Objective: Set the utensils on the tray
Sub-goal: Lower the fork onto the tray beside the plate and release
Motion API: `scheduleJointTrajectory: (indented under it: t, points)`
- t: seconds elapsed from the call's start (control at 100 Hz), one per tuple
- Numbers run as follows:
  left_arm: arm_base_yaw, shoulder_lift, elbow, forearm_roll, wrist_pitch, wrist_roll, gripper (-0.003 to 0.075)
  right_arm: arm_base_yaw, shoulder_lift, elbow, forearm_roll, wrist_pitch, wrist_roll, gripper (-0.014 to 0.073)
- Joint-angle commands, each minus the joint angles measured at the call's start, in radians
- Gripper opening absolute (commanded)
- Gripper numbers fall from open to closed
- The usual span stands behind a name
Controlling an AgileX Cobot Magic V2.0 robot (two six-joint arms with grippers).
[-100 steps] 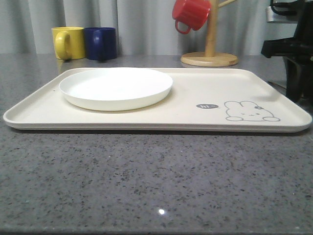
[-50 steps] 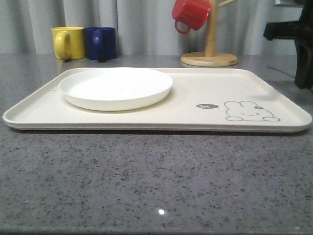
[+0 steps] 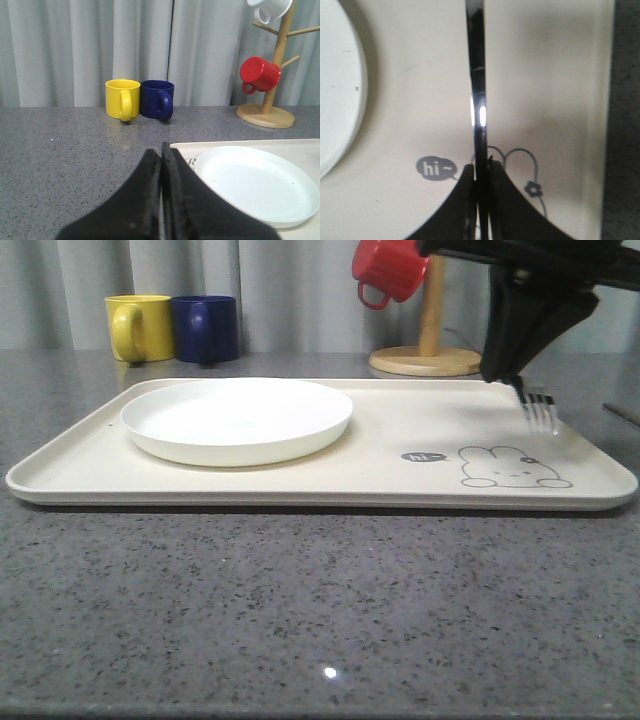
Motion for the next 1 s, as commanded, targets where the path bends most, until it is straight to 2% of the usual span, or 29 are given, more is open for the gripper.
scheduleJointTrajectory:
  t: [0.0, 0.24, 0.63, 0.73, 0.92, 0.99]
  points:
    - [-0.008, 0.007, -0.029, -0.006, -0.077, -0.009, -0.0018, 0.023, -0.002, -0.061, -0.005, -0.056, 0.025, -0.0055]
    - [-0.008, 0.007, -0.029, -0.006, -0.077, -0.009, -0.0018, 0.078, 0.113, -0.179, -0.005, -0.029, 0.039, -0.0055]
    - [-0.008, 0.007, -0.029, -0.006, -0.077, -0.009, -0.0018, 0.080, 0.191, -0.186, -0.007, -0.024, 0.055, -0.0039]
    - [-0.008, 0.007, -0.029, -0.006, -0.077, -0.009, -0.0018, 0.080, 0.194, -0.186, -0.006, -0.024, 0.055, 0.0036]
    - [-0.008, 0.007, -0.029, -0.006, -0.077, -0.009, -0.0018, 0.080, 0.194, -0.186, -0.006, -0.020, 0.055, 0.0301]
    - [-0.008, 0.007, -0.029, -0.006, -0.077, -0.009, -0.0018, 0.080, 0.193, -0.189, -0.006, -0.020, 0.055, 0.0369]
